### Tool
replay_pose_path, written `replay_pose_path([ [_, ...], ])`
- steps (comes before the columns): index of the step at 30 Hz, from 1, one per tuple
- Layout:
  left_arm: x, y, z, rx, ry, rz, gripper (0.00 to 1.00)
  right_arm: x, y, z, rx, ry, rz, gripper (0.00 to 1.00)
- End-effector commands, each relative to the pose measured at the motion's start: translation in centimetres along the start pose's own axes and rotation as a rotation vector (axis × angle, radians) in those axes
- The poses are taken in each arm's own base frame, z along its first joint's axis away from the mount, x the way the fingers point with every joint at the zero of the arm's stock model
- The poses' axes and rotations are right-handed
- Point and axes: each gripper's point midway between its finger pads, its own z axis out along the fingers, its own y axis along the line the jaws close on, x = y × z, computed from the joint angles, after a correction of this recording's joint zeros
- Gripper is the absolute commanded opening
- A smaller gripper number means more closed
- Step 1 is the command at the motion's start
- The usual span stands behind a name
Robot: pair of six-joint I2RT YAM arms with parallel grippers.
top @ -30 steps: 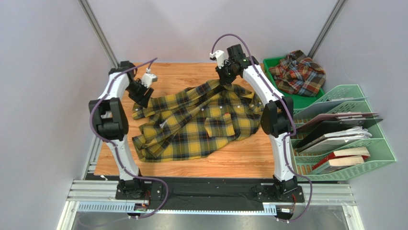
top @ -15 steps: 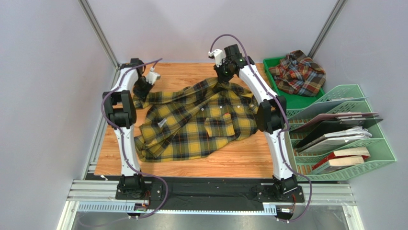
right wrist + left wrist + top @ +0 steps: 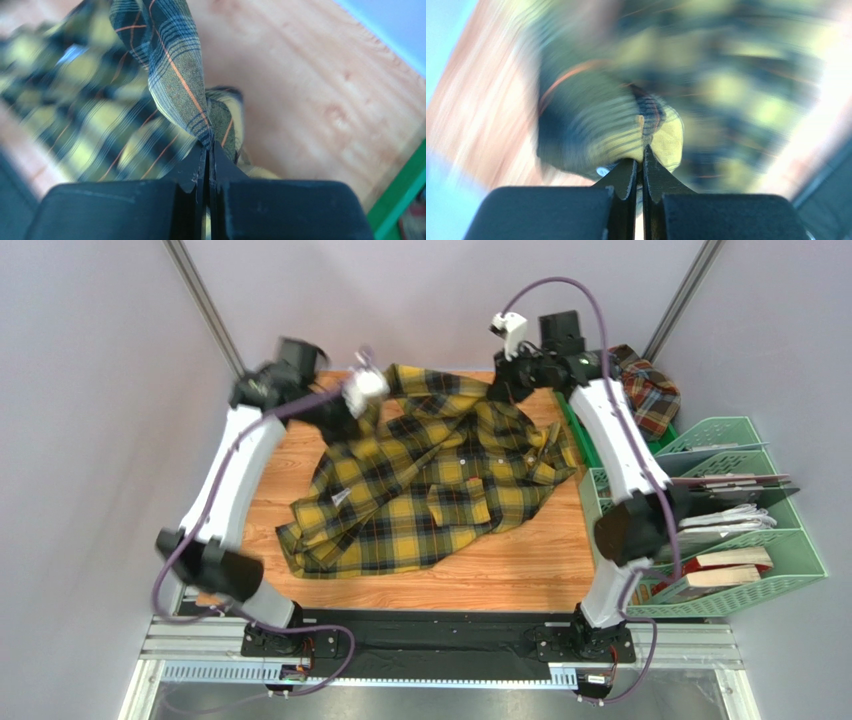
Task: Fold and stack the long sleeve shirts
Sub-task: Flatten the shirt out
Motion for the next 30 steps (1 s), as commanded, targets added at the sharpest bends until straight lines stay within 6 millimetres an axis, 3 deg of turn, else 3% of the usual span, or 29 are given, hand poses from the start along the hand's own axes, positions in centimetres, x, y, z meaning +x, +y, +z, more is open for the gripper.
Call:
replay_pose_path([
  [1, 2.6, -20.4, -1.5, 0.48, 0.008, 0.304, 0.0, 9.0, 8.6, -6.6, -0.286, 0.219, -0.02, 0.0],
  [2, 5.0, -22.6, -0.6, 0.537, 0.064, 0.294, 0.05, 11.2, 10.3, -9.0, -0.32, 0.282, -0.024, 0.0],
  [3, 5.7, -24.5, -0.9, 0.561, 0.068, 0.326, 0.18, 12.9, 10.7, -9.7, -0.331, 0.322, -0.042, 0.0],
  [4, 6.5, -24.6, -0.5, 0.549, 0.088, 0.295, 0.23, 16.9, 11.0, -10.0, -0.349, 0.414, -0.041, 0.0],
  [5, 7.3, -24.3, 0.4, 0.531, 0.101, 0.249, 0.28, 18.1, 11.0, -10.5, -0.337, 0.431, -0.062, 0.0],
  [6, 7.8, -22.5, 0.7, 0.475, 0.106, 0.153, 0.35, 19.0, 11.1, -11.1, -0.314, 0.435, -0.072, 0.0],
  [7, 8.0, -21.1, 1.0, 0.435, 0.098, 0.095, 0.37, 21.0, 10.7, -11.1, -0.289, 0.476, -0.064, 0.0],
  [8, 7.9, -19.1, 1.6, 0.382, 0.076, 0.039, 0.4, 21.4, 10.5, -11.0, -0.276, 0.476, -0.07, 0.0],
  [9, 8.8, -15.2, 1.7, 0.283, 0.071, -0.076, 0.42, 21.7, 10.4, -11.0, -0.271, 0.478, -0.072, 0.0],
  [11, 9.3, -10.3, 2.1, 0.143, 0.058, -0.153, 0.45, 22.3, 10.0, -11.0, -0.261, 0.484, -0.056, 0.0],
  [12, 11.0, -7.2, 2.4, 0.079, 0.083, -0.231, 0.45, 22.4, 9.8, -11.0, -0.259, 0.481, -0.051, 0.0],
  [14, 12.0, -3.2, 2.9, -0.016, 0.108, -0.25, 0.46, 22.8, 9.6, -11.0, -0.257, 0.491, -0.055, 0.0],
  [15, 13.6, -1.5, 4.0, -0.026, 0.149, -0.289, 0.46, 23.0, 9.5, -11.0, -0.254, 0.496, -0.058, 0.0],
  [16, 13.5, 0.1, 3.9, -0.038, 0.138, -0.296, 0.46, 23.2, 9.4, -10.9, -0.255, 0.501, -0.058, 0.0],
  [17, 14.9, 0.6, 5.2, 0.007, 0.179, -0.309, 0.46, 23.3, 9.3, -10.8, -0.253, 0.504, -0.053, 0.0],
  [19, 14.8, 1.7, 5.7, 0.033, 0.181, -0.294, 0.46, 23.4, 9.2, -10.6, -0.254, 0.509, -0.049, 0.0],
  [20, 15.0, 1.6, 6.1, 0.064, 0.187, -0.268, 0.61, 23.5, 9.2, -10.5, -0.256, 0.516, -0.04, 0.0],
  [21, 15.1, 1.7, 6.6, 0.083, 0.187, -0.264, 0.62, 23.4, 9.1, -10.5, -0.252, 0.514, -0.04, 0.0],
  [30, 11.8, 3.8, 7.3, 0.122, 0.075, 0.022, 0.64, 23.5, 8.3, -10.3, -0.239, 0.535, -0.005, 0.0],
])
